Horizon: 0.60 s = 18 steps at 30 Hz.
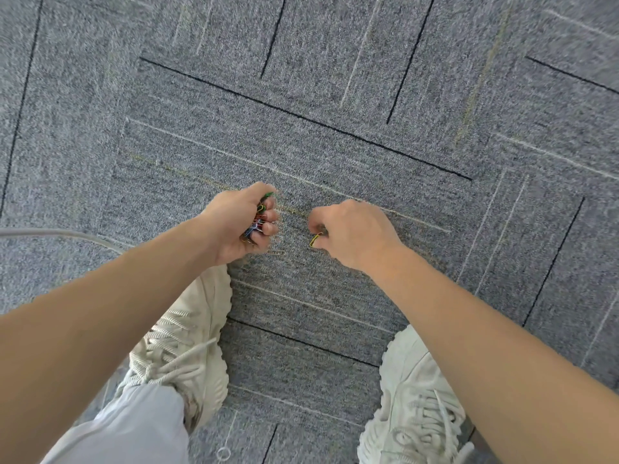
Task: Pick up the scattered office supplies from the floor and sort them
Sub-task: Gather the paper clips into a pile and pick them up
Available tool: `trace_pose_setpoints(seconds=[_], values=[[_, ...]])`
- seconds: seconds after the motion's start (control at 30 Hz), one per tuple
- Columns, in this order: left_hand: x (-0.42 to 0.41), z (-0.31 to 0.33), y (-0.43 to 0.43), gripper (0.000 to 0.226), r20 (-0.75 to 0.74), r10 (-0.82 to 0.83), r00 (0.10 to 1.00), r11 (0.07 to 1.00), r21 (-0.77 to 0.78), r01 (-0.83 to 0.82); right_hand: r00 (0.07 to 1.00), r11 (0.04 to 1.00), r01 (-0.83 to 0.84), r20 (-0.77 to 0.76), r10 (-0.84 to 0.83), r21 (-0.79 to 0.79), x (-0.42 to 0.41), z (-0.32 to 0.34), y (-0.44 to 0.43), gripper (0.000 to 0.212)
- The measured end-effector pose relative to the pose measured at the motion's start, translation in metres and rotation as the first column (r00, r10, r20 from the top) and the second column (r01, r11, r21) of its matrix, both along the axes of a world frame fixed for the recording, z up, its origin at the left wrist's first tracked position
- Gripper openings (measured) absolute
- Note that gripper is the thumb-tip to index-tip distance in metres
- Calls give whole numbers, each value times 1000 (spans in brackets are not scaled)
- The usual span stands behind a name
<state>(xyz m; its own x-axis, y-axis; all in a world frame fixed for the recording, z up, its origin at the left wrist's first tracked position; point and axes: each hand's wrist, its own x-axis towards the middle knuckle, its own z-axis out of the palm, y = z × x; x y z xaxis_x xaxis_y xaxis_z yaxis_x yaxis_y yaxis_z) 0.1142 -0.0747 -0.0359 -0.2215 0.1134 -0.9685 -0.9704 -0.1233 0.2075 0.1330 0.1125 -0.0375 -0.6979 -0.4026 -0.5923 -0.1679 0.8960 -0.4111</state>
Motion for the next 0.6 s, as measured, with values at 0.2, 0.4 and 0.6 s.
trace_pose_setpoints(seconds=[0.2,0.4,0.6], values=[[-5,2,-7,35,-20,12,1000,1000,-28,-13,981,976,-185,75,177,119,-9,-4,-16,12],[-7,3,-13,35,-34,22,999,999,-38,-24,538,542,780,778,-323,-314,7,6,-1,16],[-5,3,-16,35,-45,10,999,999,-45,-12,46,-32,998,996,-77,-48,34,7,-4,20]])
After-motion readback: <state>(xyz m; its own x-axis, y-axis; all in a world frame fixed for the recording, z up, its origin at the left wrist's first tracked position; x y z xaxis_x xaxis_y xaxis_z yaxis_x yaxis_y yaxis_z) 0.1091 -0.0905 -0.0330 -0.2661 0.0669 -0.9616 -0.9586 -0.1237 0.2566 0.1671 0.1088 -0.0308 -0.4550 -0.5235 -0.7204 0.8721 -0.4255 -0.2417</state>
